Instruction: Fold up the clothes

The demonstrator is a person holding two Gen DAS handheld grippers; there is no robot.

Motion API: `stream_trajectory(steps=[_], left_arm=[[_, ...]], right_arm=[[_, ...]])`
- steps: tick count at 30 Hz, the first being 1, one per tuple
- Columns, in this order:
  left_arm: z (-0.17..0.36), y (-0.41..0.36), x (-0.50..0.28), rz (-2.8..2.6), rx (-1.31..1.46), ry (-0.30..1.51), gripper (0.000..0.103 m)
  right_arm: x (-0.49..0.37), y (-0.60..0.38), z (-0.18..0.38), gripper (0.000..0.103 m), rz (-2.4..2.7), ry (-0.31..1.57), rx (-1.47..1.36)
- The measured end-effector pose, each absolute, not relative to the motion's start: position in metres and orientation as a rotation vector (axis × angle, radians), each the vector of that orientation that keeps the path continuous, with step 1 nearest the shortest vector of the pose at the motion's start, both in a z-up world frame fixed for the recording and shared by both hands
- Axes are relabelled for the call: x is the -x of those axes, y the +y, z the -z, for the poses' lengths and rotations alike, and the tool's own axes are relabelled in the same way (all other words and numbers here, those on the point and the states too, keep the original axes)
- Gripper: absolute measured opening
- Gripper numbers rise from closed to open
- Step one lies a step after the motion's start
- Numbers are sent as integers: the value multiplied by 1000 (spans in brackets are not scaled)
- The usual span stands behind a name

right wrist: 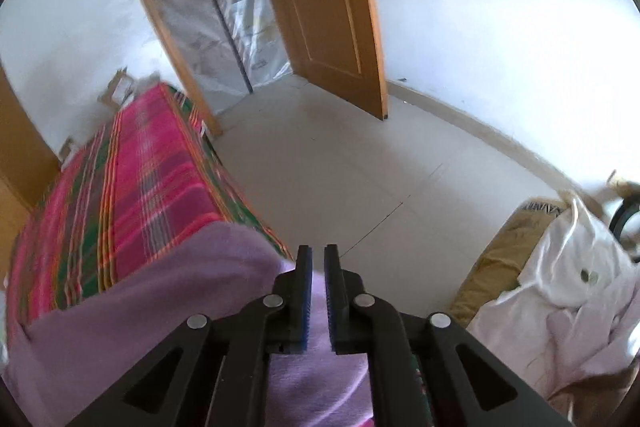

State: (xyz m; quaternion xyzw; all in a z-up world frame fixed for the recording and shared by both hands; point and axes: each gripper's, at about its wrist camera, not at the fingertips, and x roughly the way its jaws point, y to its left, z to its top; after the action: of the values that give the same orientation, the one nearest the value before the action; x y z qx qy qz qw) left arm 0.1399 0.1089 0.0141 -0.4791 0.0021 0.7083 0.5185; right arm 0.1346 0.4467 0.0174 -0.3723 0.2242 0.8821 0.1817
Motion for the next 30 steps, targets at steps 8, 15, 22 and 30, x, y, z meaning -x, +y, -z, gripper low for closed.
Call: stream_trajectory(steps=[8,15,22,30], left_arm=[[-13,113,-137,-1722,1143,-12,34],[-23,91,-130,-1785,1130,-66,34],[-10,78,-127,-1784,1187,-99,34],[-21,48,-119,-1883,1157,-142,34]], right_arm=[[-92,422,-29,32,-2700,584,1161],[-81,414,-21,3,-2645,497,1176],[-71,406,-23,3,-2597,445,1130],[-75,364,-54,9,-2659,301,1102]])
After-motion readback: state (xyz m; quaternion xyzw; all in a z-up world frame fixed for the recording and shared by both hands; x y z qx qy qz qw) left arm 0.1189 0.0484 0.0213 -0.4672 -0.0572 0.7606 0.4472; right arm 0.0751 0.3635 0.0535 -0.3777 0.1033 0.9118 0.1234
